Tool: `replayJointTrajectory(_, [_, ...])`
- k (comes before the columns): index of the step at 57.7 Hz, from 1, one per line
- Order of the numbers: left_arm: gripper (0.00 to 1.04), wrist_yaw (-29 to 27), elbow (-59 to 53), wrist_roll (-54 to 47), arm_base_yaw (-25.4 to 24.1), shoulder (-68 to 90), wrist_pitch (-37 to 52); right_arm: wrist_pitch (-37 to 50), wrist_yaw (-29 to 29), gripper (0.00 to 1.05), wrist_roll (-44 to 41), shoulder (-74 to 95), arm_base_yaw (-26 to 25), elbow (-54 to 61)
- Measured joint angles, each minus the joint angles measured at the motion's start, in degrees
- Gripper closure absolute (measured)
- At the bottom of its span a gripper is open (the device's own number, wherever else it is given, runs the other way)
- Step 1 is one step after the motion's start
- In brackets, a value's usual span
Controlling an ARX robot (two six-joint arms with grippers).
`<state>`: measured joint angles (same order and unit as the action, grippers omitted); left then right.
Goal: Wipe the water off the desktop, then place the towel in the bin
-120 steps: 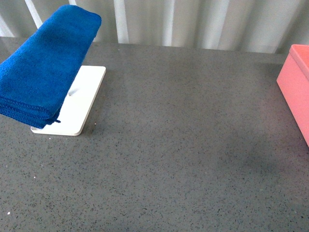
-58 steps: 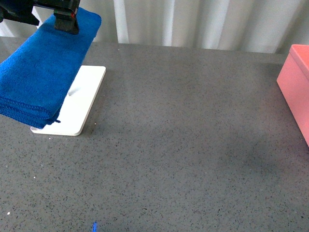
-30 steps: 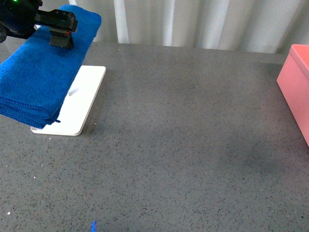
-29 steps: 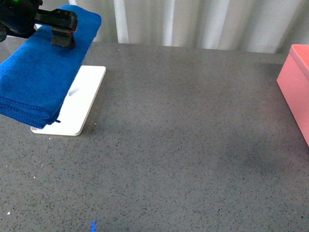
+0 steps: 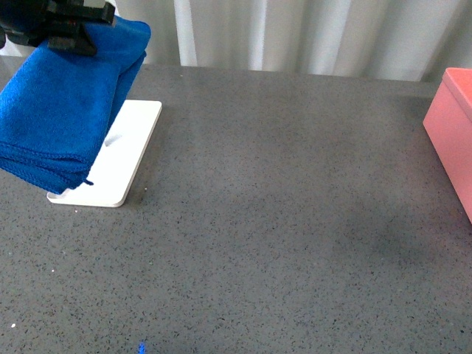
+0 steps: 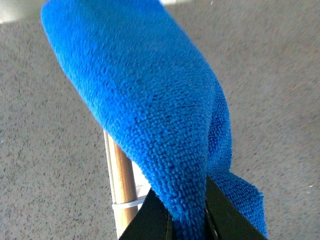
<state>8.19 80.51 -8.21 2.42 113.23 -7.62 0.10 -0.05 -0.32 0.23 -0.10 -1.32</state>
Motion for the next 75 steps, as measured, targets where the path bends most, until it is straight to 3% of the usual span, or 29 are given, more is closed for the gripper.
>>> replayJointTrajectory(12, [1.00, 10.5, -4.1, 6.6, 2.0, -10.4, 4.5, 0.0, 0.0, 0.07, 0.0, 0.0, 0.0, 0.0])
replayJointTrajectory(20, [1.00, 20.9, -10.4, 13.3, 7.0, -17.5, 9.8, 0.0, 0.0, 0.07, 0.0, 0.0, 0.0, 0.0])
replayJointTrajectory(28, [1.00, 26.3, -15.2, 19.3, 11.5, -19.6, 16.0, 0.0, 0.0, 0.07, 0.0, 0.0, 0.0, 0.0])
replayJointTrajectory(41, [1.00, 26.5, -20.5, 28.1, 18.3, -19.8, 24.2, 0.0, 0.0, 0.07, 0.0, 0.0, 0.0, 0.0])
replayJointTrajectory(59, [1.00, 23.3, -21.9, 31.3, 21.0, -20.2, 29.4, -0.1, 0.1, 0.07, 0.0, 0.1, 0.0, 0.0])
replayJointTrajectory(62, [1.00, 23.2, -21.9, 31.4, 21.0, -20.2, 29.4, -6.2, -0.5, 0.07, 0.8, 3.0, -0.2, -2.2])
replayJointTrajectory(66, [1.00, 23.1, -21.9, 31.5, 21.0, -20.2, 29.4, -10.9, -6.7, 0.07, 1.2, 13.5, -3.1, -6.0])
replayJointTrajectory(71, [1.00, 23.1, -21.9, 31.5, 21.1, -20.2, 29.4, -1.5, -21.3, 0.07, 1.4, 29.0, -8.8, -11.0])
replayJointTrajectory(75, [1.00, 23.1, -22.0, 31.5, 21.1, -20.2, 29.4, 3.0, -33.1, 0.07, 0.0, 39.1, -10.0, -15.8])
